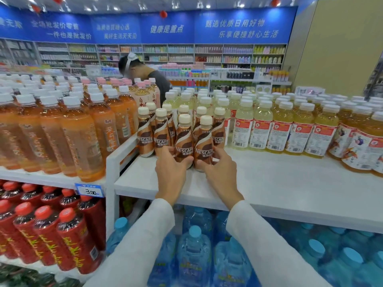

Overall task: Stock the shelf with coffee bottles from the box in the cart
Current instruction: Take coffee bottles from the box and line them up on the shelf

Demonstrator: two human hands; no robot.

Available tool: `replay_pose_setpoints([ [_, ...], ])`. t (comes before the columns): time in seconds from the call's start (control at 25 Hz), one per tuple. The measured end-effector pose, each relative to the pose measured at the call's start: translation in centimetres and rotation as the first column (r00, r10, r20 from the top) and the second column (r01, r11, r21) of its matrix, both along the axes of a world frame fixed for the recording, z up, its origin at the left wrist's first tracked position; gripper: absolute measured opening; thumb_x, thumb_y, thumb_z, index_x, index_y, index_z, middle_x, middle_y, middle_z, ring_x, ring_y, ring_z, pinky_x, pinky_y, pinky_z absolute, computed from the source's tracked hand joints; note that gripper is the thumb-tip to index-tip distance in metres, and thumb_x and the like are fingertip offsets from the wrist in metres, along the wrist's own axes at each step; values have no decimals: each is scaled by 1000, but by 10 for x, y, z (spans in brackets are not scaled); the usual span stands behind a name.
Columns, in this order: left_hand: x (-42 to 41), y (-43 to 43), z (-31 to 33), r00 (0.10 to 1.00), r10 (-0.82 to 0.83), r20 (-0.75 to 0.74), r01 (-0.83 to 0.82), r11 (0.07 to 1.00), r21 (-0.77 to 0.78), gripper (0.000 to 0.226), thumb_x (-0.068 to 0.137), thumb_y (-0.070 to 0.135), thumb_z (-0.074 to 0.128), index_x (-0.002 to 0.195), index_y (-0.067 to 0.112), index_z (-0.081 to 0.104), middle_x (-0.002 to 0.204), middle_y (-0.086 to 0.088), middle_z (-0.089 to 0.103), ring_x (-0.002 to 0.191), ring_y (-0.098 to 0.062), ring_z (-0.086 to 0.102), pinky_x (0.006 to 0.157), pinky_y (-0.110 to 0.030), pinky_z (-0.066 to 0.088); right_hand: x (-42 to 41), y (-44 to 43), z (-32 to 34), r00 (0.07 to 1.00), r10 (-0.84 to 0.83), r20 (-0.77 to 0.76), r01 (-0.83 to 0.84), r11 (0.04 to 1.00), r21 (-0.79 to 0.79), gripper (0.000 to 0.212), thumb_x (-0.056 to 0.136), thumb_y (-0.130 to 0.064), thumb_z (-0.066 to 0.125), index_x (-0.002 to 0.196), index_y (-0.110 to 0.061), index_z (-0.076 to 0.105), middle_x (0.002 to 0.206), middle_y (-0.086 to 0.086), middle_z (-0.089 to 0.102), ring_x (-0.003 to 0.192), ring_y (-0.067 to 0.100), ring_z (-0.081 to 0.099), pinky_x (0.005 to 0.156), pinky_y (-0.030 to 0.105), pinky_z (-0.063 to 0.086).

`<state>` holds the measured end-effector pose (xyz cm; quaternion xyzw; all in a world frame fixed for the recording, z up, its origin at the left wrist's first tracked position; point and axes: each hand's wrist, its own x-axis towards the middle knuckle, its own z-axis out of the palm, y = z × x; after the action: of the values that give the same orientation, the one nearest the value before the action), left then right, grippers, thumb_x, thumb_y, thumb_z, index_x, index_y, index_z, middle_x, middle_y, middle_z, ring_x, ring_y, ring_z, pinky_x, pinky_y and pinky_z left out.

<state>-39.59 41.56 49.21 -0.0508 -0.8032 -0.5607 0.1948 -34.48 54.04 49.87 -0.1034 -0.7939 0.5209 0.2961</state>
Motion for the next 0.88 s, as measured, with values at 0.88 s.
replay_pose_setpoints([
  [0.88,-40,9,-1,997,75,-21,-75,997,13,46,81,28,84,114,14,55,114,-4,58,104,-20,57,92,-35,49,-53,-12,-12,996,-85,15,85,995,54,59,85,-27,78,138,-19,53,131,1,65,122,21,59,107,42,49],
])
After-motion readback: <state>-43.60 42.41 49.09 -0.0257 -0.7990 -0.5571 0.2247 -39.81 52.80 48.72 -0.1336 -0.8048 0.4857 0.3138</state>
